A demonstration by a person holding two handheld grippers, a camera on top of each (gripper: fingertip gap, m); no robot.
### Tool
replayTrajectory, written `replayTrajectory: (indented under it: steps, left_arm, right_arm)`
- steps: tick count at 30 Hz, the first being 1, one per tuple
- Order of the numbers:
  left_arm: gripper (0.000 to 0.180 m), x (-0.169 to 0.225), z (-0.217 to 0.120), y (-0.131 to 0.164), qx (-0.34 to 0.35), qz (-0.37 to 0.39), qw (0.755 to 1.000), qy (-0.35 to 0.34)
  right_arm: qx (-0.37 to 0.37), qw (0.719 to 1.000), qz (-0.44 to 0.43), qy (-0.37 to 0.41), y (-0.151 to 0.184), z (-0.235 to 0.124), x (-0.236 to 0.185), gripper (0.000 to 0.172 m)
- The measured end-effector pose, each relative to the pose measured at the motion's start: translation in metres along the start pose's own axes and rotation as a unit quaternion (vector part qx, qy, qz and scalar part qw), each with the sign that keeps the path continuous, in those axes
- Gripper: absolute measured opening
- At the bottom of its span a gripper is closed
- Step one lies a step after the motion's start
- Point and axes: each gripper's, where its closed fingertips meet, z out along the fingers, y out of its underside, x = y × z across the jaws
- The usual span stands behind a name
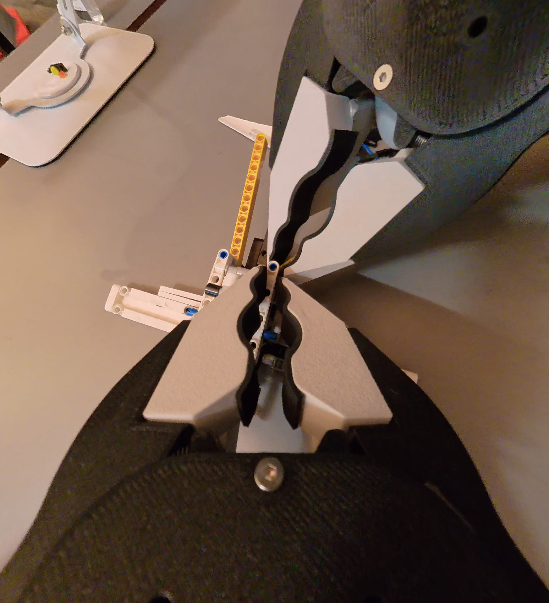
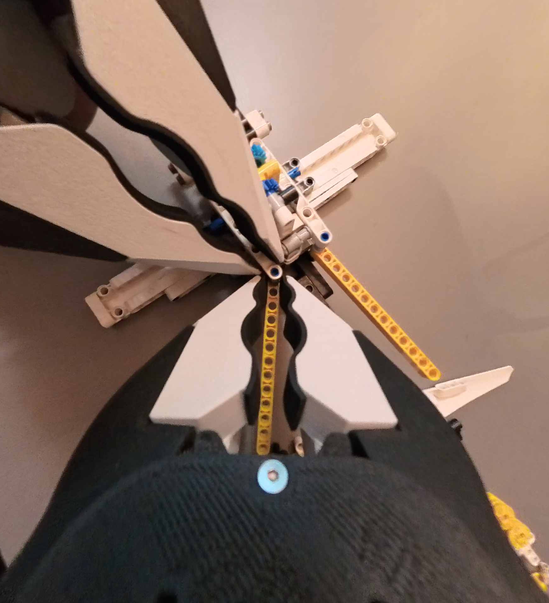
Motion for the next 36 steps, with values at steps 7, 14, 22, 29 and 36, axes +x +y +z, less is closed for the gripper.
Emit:
replayTrajectory:
  steps: [7, 14, 22, 29, 36]
  left_arm:
    - [0.0, 0.0013, 0.0001, -0.0007, 0.007, 0.003, 1.0, -0.002]
    - [0.0, -0.0012, -0.0018, 0.0014, 0.008, -0.001, 1.0, -0.008]
    - [0.0, -0.0013, -0.0017, 0.0016, 0.022, -0.007, 1.0, -0.016]
    - [0.0, -0.0026, -0.0014, 0.0021, 0.023, -0.004, 1.0, -0.019]
    - [0.0, -0.0017, 0.0004, 0.0007, 0.03, -0.009, 0.999, -0.018]
  right_arm:
    - [-0.058, 0.997, 0.001, -0.051, 0.0023, 0.0005, -0.003, 0.006]
    - [-0.098, 0.993, -0.024, -0.053, 0.0009, 0.002, -0.0045, 0.005]
    - [-0.143, 0.988, -0.048, -0.042, 0.0025, 0.0027, -0.0045, 0.006]
    - [-0.169, 0.983, -0.056, -0.04, 0.0026, 0.0034, -0.0039, 0.006]
    - [-0.139, 0.988, -0.071, 0.001, 0.0029, 0.0051, -0.0002, 0.006]
